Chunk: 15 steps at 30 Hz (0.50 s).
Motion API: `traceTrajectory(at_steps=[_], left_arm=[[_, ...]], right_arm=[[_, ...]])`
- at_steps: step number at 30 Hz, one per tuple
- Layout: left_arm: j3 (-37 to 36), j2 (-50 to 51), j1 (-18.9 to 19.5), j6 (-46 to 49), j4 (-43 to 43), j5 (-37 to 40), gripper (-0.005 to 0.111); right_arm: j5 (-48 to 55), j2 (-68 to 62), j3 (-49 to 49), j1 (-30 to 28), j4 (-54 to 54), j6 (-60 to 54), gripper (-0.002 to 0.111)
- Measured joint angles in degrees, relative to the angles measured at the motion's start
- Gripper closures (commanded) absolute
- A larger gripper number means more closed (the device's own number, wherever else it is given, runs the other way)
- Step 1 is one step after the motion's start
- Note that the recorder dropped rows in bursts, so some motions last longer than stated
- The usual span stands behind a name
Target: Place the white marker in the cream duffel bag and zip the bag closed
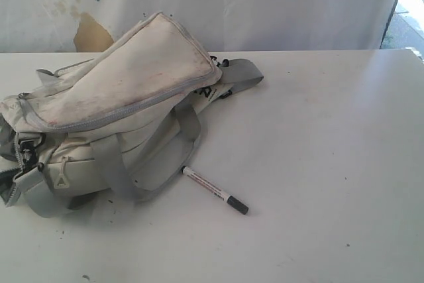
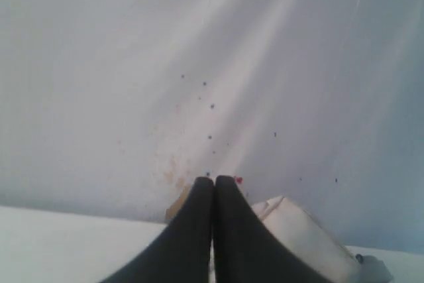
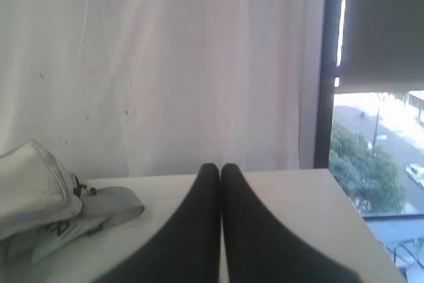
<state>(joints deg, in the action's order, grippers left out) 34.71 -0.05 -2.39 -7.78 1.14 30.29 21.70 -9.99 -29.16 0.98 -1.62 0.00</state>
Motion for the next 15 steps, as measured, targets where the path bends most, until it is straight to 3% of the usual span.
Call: traceTrajectory(at_steps=[6, 8, 10, 15], left_arm=[[0.0, 3.7, 0.0, -5.6, 0.5, 6.5, 0.107], [0.0, 6.6, 0.0, -5.9, 0.5, 6.8, 0.103], [0.0, 10.0, 0.0, -6.0, 0.6, 6.9, 0.093], [0.0, 18.6, 0.0, -6.2, 0.7, 6.9, 0.053]], right_arm=[[1.0, -11.4, -2.0, 0.0, 0.0, 0.0, 0.108], [1.3, -15.1, -2.6, 0.0, 0.0, 0.0, 0.103], [2.3, -18.6, -3.7, 0.0, -0.3, 0.0, 0.093], [4.9, -25.7, -6.6, 0.8, -3.8, 0.0, 0.066]])
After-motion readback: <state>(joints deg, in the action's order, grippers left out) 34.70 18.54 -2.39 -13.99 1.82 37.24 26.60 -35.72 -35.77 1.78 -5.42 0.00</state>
